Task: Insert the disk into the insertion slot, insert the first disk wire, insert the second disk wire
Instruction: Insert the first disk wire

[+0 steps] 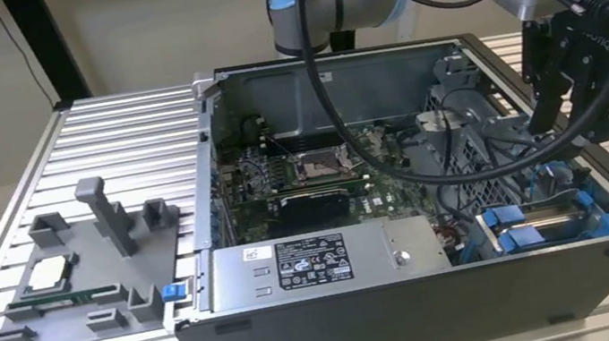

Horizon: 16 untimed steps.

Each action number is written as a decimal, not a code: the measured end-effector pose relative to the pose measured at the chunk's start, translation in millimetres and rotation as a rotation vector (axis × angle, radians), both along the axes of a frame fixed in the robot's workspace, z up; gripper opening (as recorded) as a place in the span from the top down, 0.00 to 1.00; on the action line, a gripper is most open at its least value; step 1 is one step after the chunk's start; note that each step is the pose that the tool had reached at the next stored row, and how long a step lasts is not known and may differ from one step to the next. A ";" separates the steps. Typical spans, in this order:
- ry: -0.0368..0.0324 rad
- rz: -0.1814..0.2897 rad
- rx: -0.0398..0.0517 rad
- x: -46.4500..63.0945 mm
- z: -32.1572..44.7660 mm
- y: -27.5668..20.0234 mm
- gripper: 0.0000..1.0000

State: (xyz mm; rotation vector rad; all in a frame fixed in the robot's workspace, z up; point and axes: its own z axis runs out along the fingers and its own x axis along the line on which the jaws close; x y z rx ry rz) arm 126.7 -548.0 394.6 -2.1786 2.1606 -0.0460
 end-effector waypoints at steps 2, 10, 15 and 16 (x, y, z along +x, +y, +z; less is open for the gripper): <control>-0.0017 0.002 -0.0077 0.1 -1.4 3.5 0.00; -0.0015 0.007 -0.0707 -0.3 -2.1 4.8 0.00; -0.0015 0.007 -0.0724 -1.2 -2.1 5.9 0.00; -0.0015 0.007 -0.0729 -1.6 -2.1 6.2 0.00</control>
